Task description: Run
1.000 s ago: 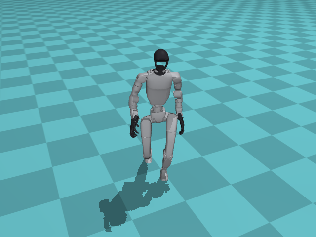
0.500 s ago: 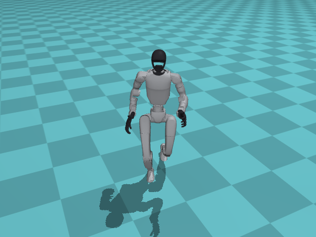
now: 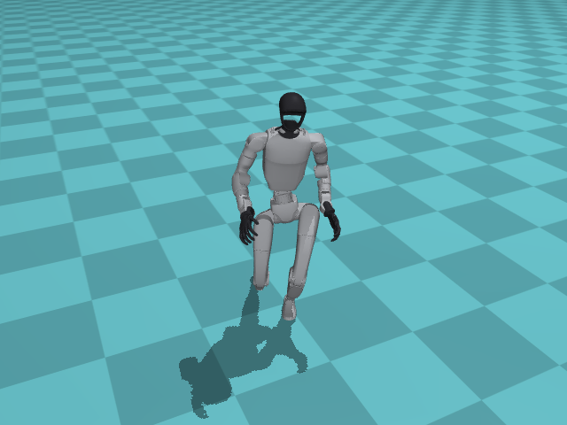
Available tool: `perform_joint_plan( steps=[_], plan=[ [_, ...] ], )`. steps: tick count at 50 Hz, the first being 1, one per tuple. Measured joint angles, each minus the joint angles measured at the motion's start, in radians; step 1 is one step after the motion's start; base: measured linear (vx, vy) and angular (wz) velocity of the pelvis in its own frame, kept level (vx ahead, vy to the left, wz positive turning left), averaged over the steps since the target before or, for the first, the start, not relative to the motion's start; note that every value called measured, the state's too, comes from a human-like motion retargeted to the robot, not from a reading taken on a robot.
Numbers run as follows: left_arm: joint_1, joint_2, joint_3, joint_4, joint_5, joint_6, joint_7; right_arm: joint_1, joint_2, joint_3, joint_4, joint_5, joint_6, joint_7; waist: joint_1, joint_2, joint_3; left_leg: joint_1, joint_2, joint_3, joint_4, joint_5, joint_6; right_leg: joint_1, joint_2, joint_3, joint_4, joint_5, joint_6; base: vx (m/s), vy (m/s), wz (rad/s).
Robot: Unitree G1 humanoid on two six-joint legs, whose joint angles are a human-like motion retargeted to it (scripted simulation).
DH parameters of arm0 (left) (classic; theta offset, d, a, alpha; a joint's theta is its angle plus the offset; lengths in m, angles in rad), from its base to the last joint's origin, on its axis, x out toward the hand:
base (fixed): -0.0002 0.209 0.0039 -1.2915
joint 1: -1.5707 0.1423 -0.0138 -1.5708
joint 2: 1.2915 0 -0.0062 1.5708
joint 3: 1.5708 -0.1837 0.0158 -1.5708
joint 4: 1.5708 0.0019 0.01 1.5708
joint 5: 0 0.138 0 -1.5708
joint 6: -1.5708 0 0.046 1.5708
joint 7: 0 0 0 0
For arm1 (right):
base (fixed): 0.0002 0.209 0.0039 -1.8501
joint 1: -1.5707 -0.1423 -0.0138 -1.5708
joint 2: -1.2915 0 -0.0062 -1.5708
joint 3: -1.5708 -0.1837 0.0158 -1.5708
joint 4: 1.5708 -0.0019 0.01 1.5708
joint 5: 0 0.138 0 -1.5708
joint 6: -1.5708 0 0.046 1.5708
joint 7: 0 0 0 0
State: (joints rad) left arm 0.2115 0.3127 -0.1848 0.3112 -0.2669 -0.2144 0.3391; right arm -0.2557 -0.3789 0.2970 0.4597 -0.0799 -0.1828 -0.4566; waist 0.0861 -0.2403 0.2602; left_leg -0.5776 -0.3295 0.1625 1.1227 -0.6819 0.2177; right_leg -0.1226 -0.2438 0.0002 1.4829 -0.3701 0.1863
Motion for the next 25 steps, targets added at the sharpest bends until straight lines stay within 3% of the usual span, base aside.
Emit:
perform_joint_plan(
  steps=[3, 7, 10, 13, 17, 21, 25],
  plan=[
    [-0.177, 0.025, -0.011, 0.011, 0.046, 0.006, 0.089, 0.076, 0.053, 0.018, 0.152, -0.043, 0.042, 0.032, -0.051, 0.000, 0.016, 0.110, -0.012, -0.018, -0.005, -0.086, 0.029, -0.118, -0.065, -0.003, 0.171, -0.041, -0.068, -0.01, 0.04, -0.01],
    [-0.416, 0.071, -0.012, -0.030, 0.060, 0.004, 0.176, 0.197, 0.068, 0.041, 0.339, -0.088, 0.074, 0.093, -0.130, 0.053, 0.031, 0.331, 0.013, -0.088, -0.132, -0.111, -0.017, -0.304, -0.060, -0.030, 0.162, -0.198, -0.151, 0.00, 0.00, 0.00],
    [-0.520, 0.104, -0.004, -0.105, 0.064, -0.019, 0.201, 0.308, 0.046, 0.045, 0.377, -0.099, 0.073, 0.123, -0.188, 0.109, 0.030, 0.482, 0.063, -0.137, -0.239, -0.049, -0.095, -0.407, 0.005, -0.076, -0.016, -0.258, -0.168, 0.02, -0.03, 0.12],
    [-0.561, 0.134, -0.012, -0.179, 0.100, -0.063, 0.203, 0.411, 0.021, 0.032, 0.346, -0.089, 0.064, 0.133, -0.225, 0.173, 0.016, 0.573, 0.150, -0.158, -0.264, 0.037, -0.186, -0.449, 0.124, -0.113, -0.296, -0.255, -0.143, 0.02, -0.07, 0.15],
    [-0.544, 0.143, -0.031, -0.242, 0.135, -0.090, 0.180, 0.486, 0.011, 0.005, 0.287, -0.055, 0.058, 0.131, -0.223, 0.260, 0.003, 0.584, 0.288, -0.154, -0.070, 0.158, -0.274, -0.432, 0.288, -0.139, -0.531, -0.224, -0.149, -0.04, -0.06, 0.03],
    [-0.443, 0.091, -0.047, -0.203, 0.117, -0.061, 0.146, 0.449, 0.022, -0.011, 0.261, -0.056, 0.059, 0.088, -0.182, 0.280, 0.028, 0.535, 0.357, -0.139, 0.273, 0.238, -0.279, -0.403, 0.338, -0.145, -0.341, -0.312, -0.251, -0.06, -0.05, -0.01],
    [-0.331, -0.002, -0.051, -0.028, 0.090, 0.017, 0.089, 0.260, 0.020, -0.011, 0.264, -0.070, 0.075, 0.018, -0.107, 0.275, 0.059, 0.363, 0.413, -0.120, 0.567, 0.183, -0.195, -0.349, 0.340, -0.136, -0.208, -0.450, -0.324, -0.05, -0.05, -0.19]
  ],
)
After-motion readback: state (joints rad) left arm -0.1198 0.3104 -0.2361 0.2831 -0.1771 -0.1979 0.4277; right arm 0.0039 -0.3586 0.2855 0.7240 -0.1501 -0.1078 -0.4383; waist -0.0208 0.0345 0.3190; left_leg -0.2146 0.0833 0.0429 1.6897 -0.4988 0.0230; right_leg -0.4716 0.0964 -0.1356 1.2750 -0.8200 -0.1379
